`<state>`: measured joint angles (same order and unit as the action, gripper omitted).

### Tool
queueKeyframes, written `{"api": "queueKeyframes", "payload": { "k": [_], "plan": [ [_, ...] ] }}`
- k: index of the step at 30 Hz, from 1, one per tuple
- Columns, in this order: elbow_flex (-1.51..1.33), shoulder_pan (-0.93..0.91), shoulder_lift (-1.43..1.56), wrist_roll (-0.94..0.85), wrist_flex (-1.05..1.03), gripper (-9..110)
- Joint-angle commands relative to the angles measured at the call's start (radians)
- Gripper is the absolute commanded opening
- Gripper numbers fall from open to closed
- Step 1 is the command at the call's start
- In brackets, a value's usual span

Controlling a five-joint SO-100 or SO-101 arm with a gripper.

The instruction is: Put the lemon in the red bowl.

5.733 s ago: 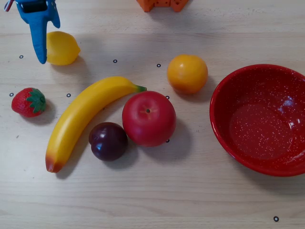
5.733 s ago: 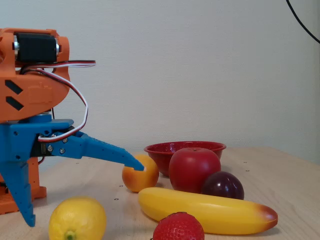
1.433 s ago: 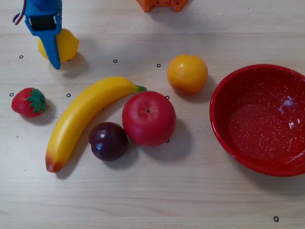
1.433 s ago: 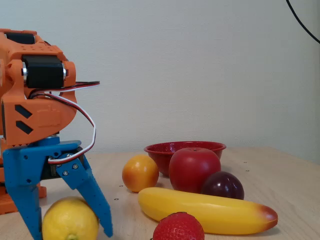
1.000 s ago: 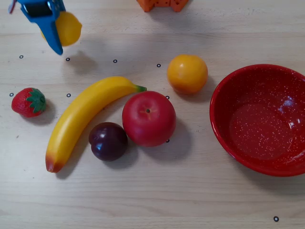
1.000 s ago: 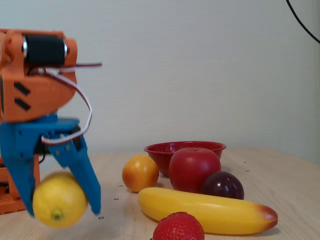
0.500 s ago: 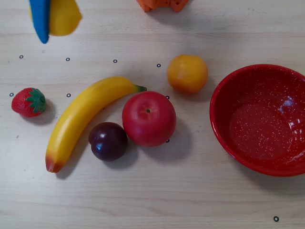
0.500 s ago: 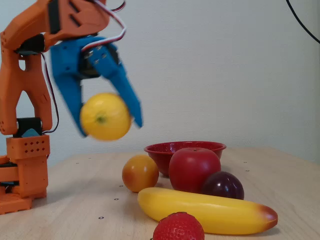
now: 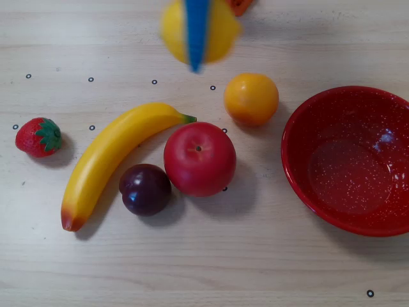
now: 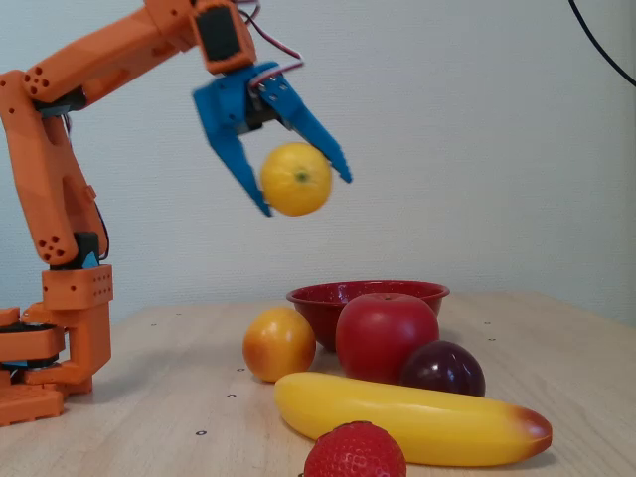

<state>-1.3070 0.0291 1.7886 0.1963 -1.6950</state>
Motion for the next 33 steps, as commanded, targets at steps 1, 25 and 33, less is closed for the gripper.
{"api": "queueKeyframes", "payload": {
  "k": [1, 25, 33],
  "plan": [
    [0.006, -0.104, 0.114, -0.035, 0.091, 0],
    [-0.334, -0.537, -0.098, 0.084, 0.827, 0],
    [-0.179, -0.551, -0.302, 0.025, 0.712, 0]
  ]
}}
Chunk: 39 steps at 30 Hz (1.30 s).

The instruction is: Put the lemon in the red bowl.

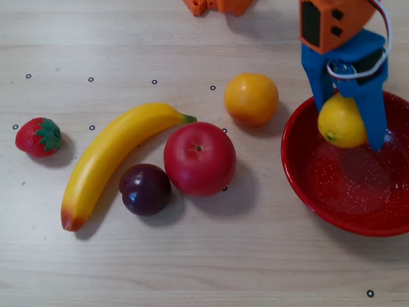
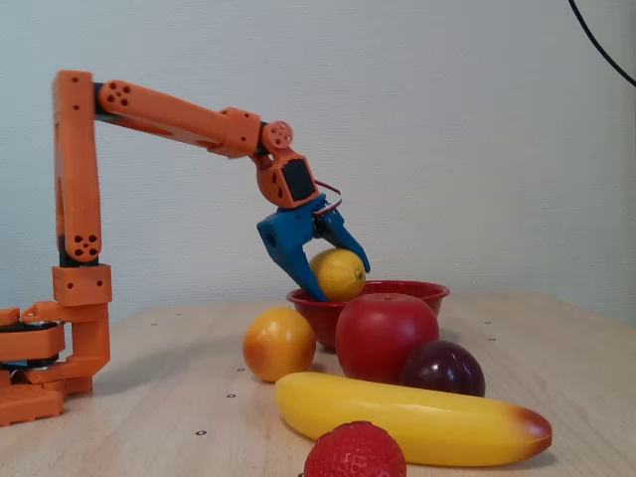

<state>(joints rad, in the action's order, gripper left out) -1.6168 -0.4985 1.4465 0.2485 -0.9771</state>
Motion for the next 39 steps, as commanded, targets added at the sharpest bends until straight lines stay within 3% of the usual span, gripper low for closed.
{"api": "queueKeyframes", "payload": {
  "k": [1, 8, 14, 17, 23, 30, 39],
  "plan": [
    [0.152, -0.026, 0.015, -0.028, -0.02, 1],
    [0.218, -0.023, -0.072, -0.055, -0.091, 43],
    [0.244, -0.014, -0.078, -0.052, -0.109, 51],
    [0.281, -0.006, -0.06, -0.072, -0.124, 48],
    [0.371, 0.025, 0.026, -0.101, -0.199, 21],
    [0.411, 0.089, 0.16, -0.118, -0.341, 0],
    [0.195, 0.25, 0.439, -0.123, -0.387, 0]
  ]
}}
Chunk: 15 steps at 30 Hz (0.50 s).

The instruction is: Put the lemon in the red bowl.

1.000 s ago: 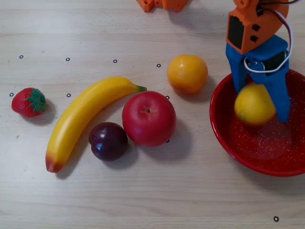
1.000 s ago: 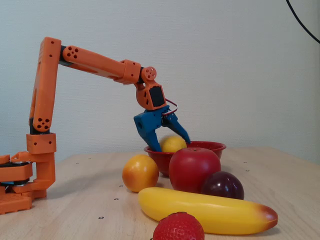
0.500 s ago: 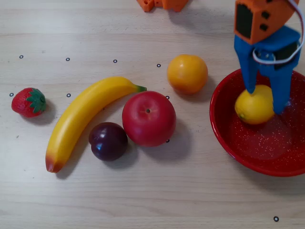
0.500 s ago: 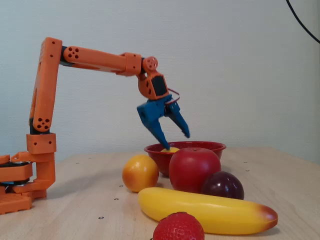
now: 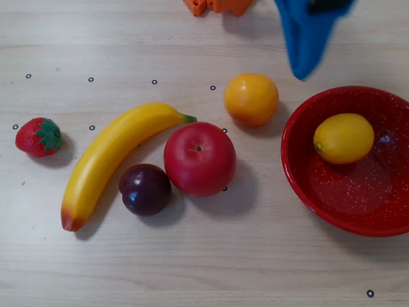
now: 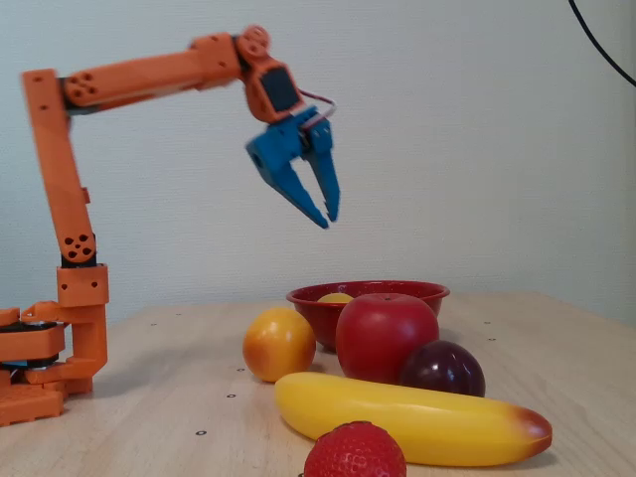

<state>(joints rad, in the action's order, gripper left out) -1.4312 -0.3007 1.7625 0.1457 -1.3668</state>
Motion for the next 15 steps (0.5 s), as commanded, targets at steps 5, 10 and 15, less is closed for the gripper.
{"api": "queueKeyframes", "payload": {
  "k": [5, 10, 15],
  "plan": [
    [-0.192, 0.173, 0.296, -0.015, 0.037, 0],
    [-0.448, 0.296, 0.5, 0.023, 0.143, 0],
    [-0.718, 0.39, 0.678, 0.061, 0.304, 0]
  ]
}}
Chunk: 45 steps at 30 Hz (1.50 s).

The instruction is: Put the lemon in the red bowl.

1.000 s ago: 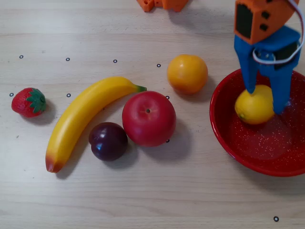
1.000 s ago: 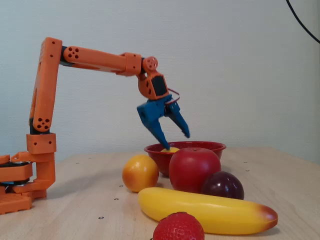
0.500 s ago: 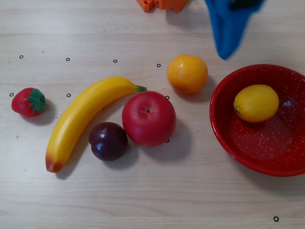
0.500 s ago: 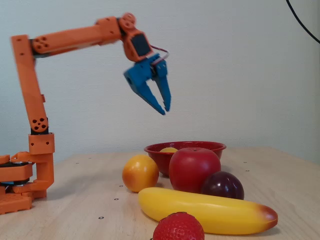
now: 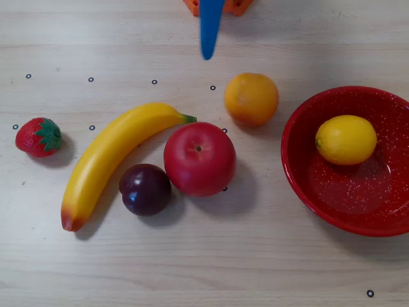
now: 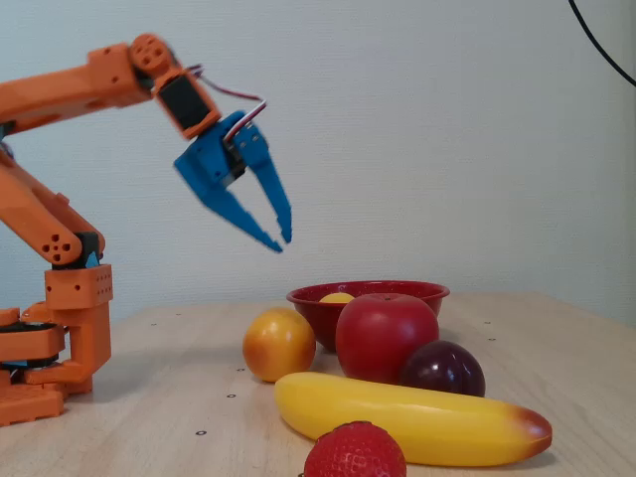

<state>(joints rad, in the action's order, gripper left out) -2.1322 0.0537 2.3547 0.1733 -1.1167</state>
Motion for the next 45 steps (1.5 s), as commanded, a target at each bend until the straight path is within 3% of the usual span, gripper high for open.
{"api": "queueKeyframes", "payload": {
  "k": [1, 10, 23, 45],
  "plan": [
    [-0.077, 0.048, 0.12, 0.041, 0.092, 0],
    [-0.54, 0.049, 0.479, 0.069, 0.276, 0],
    [-0.986, -0.031, 0.804, 0.063, 0.552, 0],
    [-0.988, -0.089, 0.876, -0.135, 0.267, 0]
  ]
}}
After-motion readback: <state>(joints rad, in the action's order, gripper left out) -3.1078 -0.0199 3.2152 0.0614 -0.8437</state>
